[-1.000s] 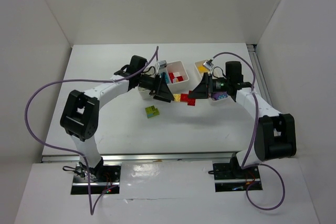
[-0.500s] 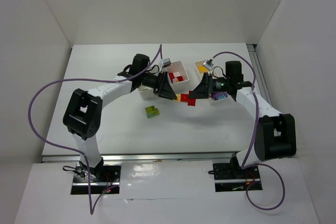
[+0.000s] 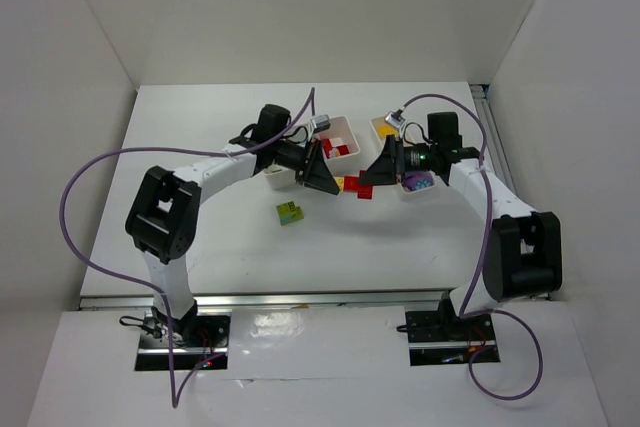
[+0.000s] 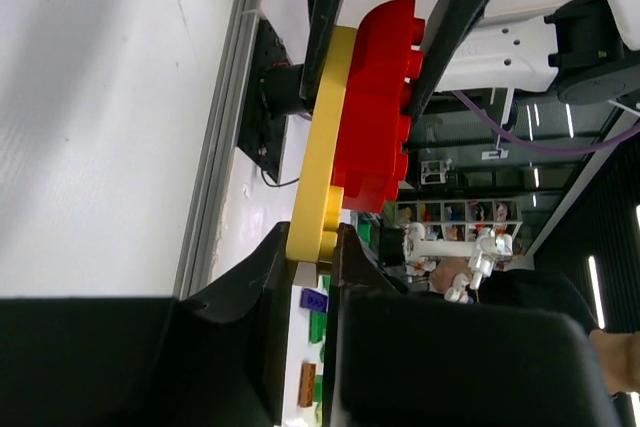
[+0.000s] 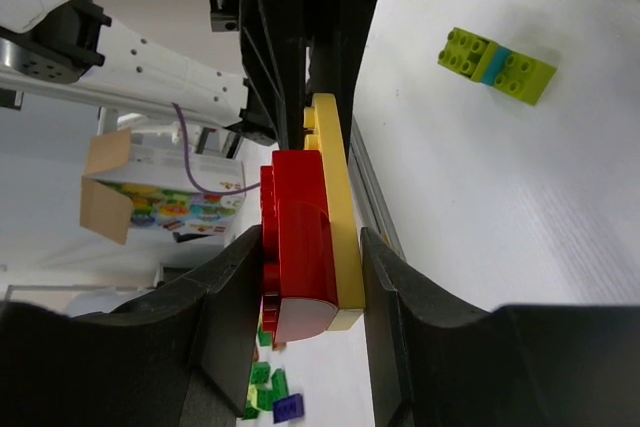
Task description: Sort the legos into containers by color
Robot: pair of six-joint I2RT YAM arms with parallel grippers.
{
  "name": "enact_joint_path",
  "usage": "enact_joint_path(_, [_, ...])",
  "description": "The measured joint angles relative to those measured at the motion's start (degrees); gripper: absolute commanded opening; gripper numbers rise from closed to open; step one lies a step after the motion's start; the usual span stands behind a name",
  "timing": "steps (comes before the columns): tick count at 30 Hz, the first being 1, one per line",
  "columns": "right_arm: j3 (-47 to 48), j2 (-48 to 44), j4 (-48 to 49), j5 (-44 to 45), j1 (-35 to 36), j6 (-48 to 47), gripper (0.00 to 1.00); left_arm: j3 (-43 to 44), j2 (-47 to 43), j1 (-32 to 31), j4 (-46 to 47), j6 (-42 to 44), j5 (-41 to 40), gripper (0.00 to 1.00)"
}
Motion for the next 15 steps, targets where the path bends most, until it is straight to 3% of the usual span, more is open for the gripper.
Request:
enact_joint_path(1, [0.59, 0.13, -1.05, 0.68, 0.09, -0.48, 0.42, 0.35, 0.09, 0.17, -0.94, 0.46, -0.13, 0.00])
enact_joint_path(2, [0.92, 0.15, -1.88, 1.68, 0.26, -0.85, 0.61, 0.98, 0.24, 0.28, -2.25, 1.36, -0.37, 0.00])
enact_joint_path(6, [1.36, 0.04, -3.32, 9.88, 0.74, -0.55, 0.80, 3.37, 0.39, 1.01, -10.19, 5.77, -3.72, 0.00])
enact_joint_path(15, [4.94, -0.66, -5.92, 27.36, 1.03, 2.49, 0.81, 5.49, -0.17, 2.16, -24.55, 12.35, -14.23, 0.00])
